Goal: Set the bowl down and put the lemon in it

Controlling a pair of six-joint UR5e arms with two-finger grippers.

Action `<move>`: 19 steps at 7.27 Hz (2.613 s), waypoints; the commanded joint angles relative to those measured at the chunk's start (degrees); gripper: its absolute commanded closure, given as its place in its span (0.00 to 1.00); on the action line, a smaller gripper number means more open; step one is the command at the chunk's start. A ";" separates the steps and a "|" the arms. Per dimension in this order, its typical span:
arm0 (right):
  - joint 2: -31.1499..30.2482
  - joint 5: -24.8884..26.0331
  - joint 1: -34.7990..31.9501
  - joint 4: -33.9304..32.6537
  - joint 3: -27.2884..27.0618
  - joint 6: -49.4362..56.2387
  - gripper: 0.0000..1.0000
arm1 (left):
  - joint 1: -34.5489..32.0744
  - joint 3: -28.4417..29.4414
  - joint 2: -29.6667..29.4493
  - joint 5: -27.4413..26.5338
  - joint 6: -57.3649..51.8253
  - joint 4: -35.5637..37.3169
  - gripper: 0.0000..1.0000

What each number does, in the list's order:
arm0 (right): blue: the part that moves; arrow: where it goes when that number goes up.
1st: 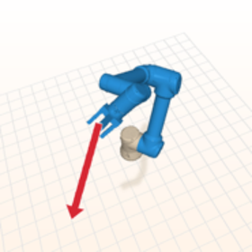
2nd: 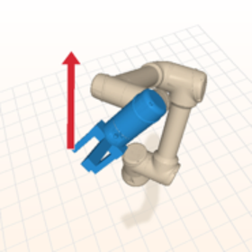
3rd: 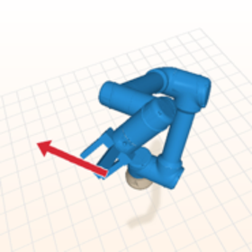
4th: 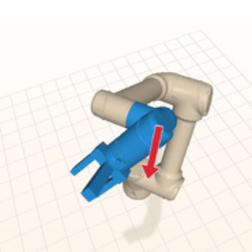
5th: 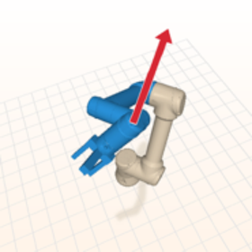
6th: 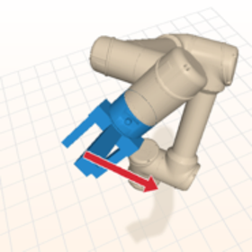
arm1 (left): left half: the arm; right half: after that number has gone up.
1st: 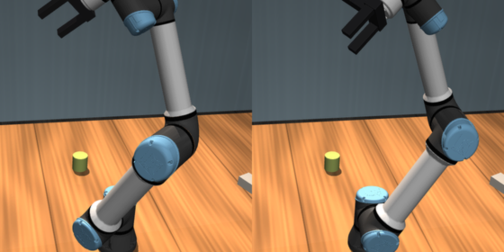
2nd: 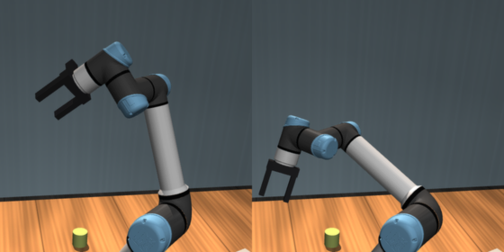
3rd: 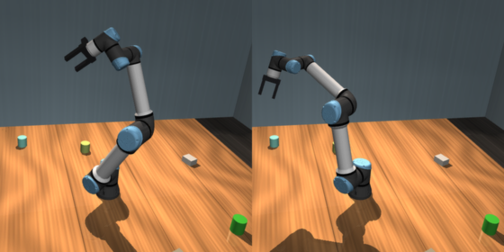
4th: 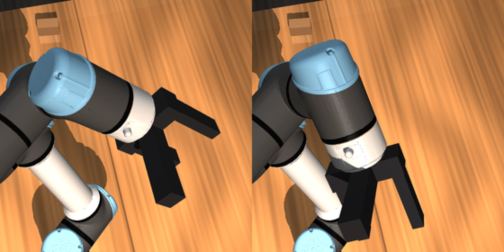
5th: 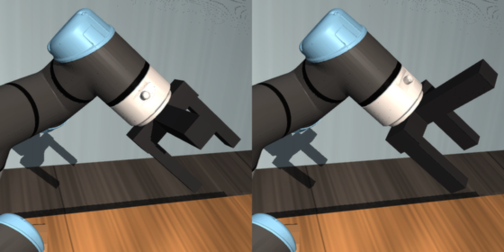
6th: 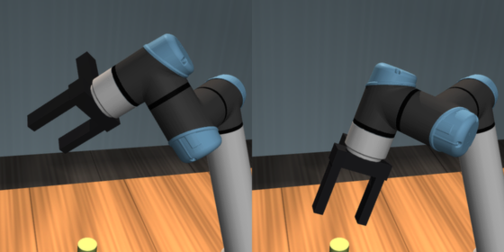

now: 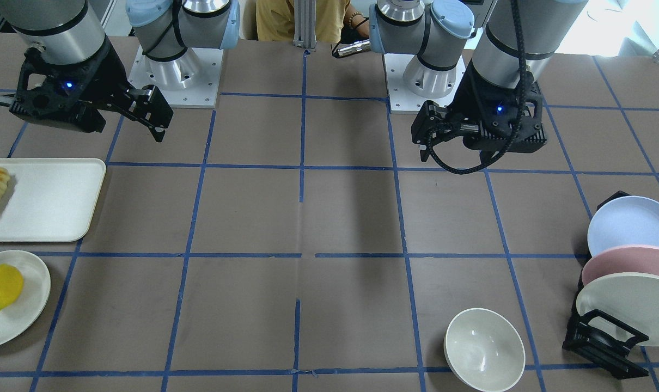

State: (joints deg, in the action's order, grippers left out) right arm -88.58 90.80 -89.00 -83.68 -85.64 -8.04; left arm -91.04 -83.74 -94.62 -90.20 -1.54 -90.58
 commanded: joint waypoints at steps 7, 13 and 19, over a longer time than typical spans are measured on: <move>1.82 0.69 0.67 -1.74 -0.05 0.48 0.00 | 4.44 4.27 -10.55 0.54 -3.01 7.48 0.00; 9.99 1.13 15.94 -13.88 -0.06 18.88 0.00 | 11.76 12.20 -32.53 0.81 -12.43 22.87 0.00; 25.79 0.26 25.34 -32.38 -0.67 35.68 0.00 | 15.10 12.29 -38.89 5.63 -12.52 26.24 0.28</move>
State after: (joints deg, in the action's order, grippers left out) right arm -66.53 91.61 -66.14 -110.94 -86.29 22.38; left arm -75.97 -71.52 -133.21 -86.36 -14.59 -64.38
